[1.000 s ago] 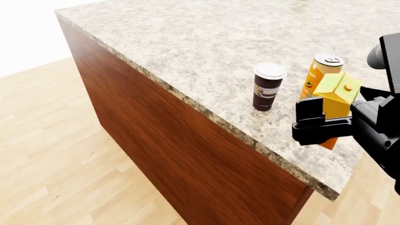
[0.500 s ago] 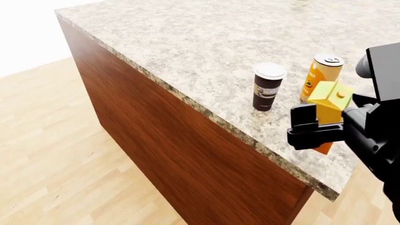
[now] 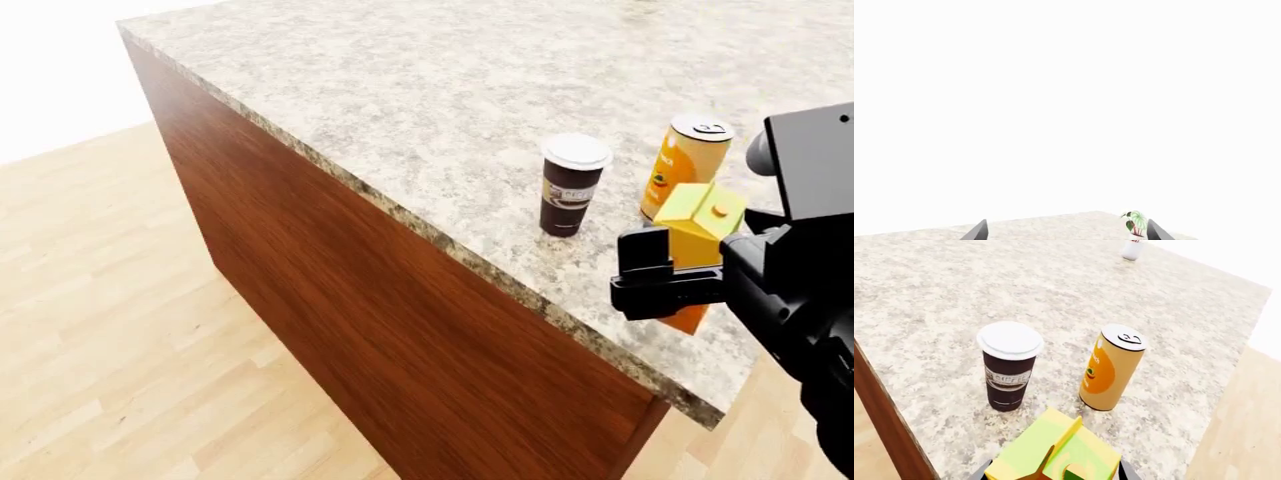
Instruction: Move the drinks to the dining counter.
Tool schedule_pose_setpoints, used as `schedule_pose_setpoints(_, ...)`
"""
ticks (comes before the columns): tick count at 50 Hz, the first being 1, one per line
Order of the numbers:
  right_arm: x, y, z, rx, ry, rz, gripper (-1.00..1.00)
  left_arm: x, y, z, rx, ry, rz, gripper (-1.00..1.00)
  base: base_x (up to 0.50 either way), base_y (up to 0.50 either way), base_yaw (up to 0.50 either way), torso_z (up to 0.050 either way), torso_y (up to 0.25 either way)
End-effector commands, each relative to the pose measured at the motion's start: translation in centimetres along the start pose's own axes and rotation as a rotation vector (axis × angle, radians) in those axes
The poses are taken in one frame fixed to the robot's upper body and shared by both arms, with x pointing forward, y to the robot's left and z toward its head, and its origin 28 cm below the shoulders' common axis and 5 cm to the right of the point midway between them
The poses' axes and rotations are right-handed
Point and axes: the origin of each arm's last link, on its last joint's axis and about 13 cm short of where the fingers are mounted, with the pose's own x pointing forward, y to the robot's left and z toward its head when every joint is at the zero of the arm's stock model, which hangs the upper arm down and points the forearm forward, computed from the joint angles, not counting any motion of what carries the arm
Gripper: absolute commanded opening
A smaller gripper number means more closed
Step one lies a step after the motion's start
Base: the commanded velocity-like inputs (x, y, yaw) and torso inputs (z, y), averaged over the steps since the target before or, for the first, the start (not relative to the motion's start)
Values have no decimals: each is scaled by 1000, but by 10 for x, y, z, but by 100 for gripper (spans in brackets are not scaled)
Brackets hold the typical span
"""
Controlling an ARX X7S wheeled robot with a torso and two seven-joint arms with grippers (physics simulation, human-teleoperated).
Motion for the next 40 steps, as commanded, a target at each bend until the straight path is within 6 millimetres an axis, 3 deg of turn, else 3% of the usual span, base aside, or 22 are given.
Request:
schedule_pose_setpoints(1, 3, -6, 7, 9, -59, -39, -100, 0, -1, 0, 1, 1, -1, 100, 0, 0, 0, 0, 0)
schedule_pose_setpoints(40, 19, -4, 1, 20, -33, -32, -100, 0, -1, 0, 1, 3, -3, 100, 0, 0, 0, 1, 1)
